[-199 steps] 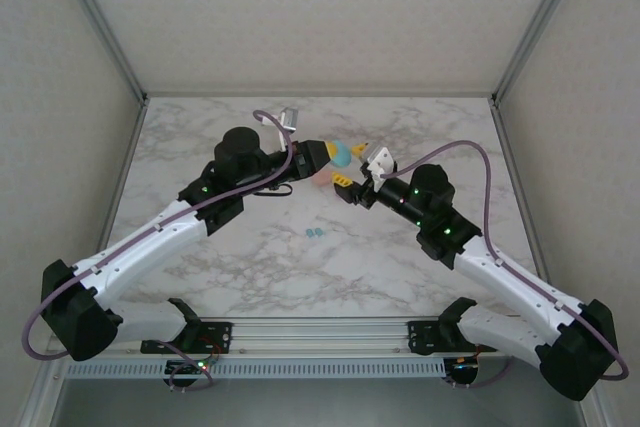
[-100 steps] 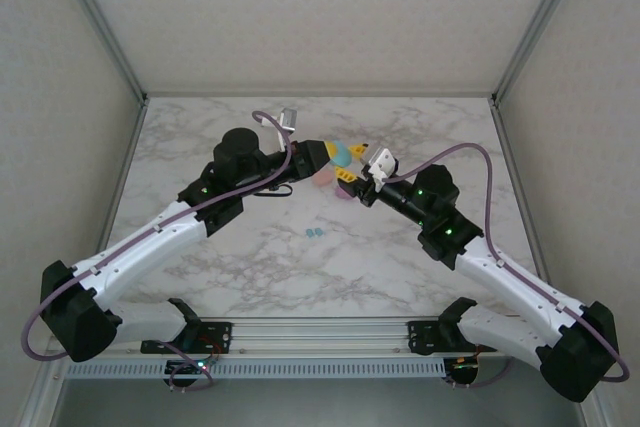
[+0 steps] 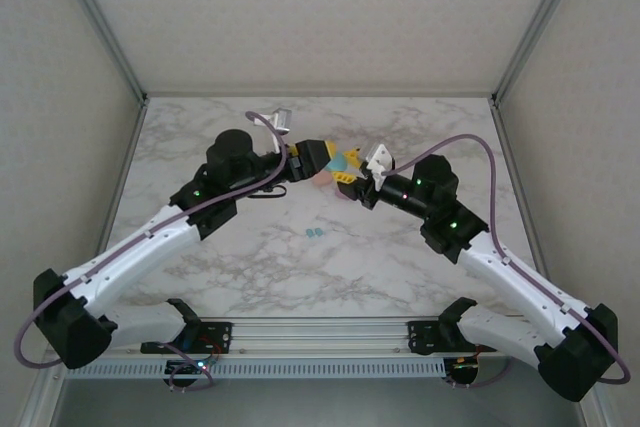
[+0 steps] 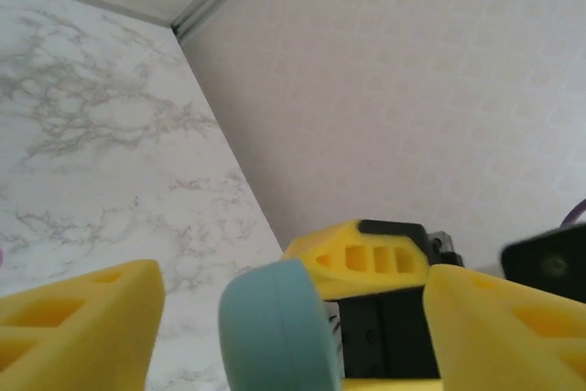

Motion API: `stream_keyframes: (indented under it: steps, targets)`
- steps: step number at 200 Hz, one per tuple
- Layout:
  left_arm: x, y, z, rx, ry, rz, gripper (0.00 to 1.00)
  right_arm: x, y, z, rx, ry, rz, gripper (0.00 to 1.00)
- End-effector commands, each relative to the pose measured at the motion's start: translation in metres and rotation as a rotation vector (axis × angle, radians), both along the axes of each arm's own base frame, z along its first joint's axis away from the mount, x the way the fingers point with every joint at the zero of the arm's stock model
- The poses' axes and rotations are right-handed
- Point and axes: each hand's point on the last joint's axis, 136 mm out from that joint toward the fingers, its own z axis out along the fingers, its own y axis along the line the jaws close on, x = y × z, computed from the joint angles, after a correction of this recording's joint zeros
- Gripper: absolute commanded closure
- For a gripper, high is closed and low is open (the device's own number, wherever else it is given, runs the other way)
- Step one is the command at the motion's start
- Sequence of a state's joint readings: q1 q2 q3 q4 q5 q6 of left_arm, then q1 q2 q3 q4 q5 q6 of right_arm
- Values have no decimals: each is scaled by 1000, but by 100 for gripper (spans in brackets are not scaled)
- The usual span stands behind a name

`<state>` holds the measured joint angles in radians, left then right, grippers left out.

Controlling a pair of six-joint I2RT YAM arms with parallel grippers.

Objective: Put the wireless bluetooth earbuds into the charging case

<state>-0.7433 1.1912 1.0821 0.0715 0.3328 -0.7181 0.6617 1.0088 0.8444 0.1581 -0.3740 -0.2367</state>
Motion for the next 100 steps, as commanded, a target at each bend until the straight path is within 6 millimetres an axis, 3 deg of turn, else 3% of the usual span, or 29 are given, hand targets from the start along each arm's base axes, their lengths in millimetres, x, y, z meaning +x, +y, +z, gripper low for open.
stream_keyframes:
  steps: [1, 22, 45, 69, 100]
  targets:
    - [-5, 25, 14, 106, -218, 55, 20, -6, 2, 4, 11, 144, 87, 68]
    - [-26, 31, 16, 220, -498, -26, 19, -11, 2, 5, 11, 203, 173, 69]
    - [-53, 32, -7, 387, -742, -228, 22, -22, 5, 11, -2, 198, 261, 69]
    - [-62, 32, -31, 482, -713, -424, 31, -35, 10, 18, -26, 206, 361, 69]
    - [-67, 21, -26, 419, -723, -532, 34, -41, 13, 24, -25, 212, 412, 68]
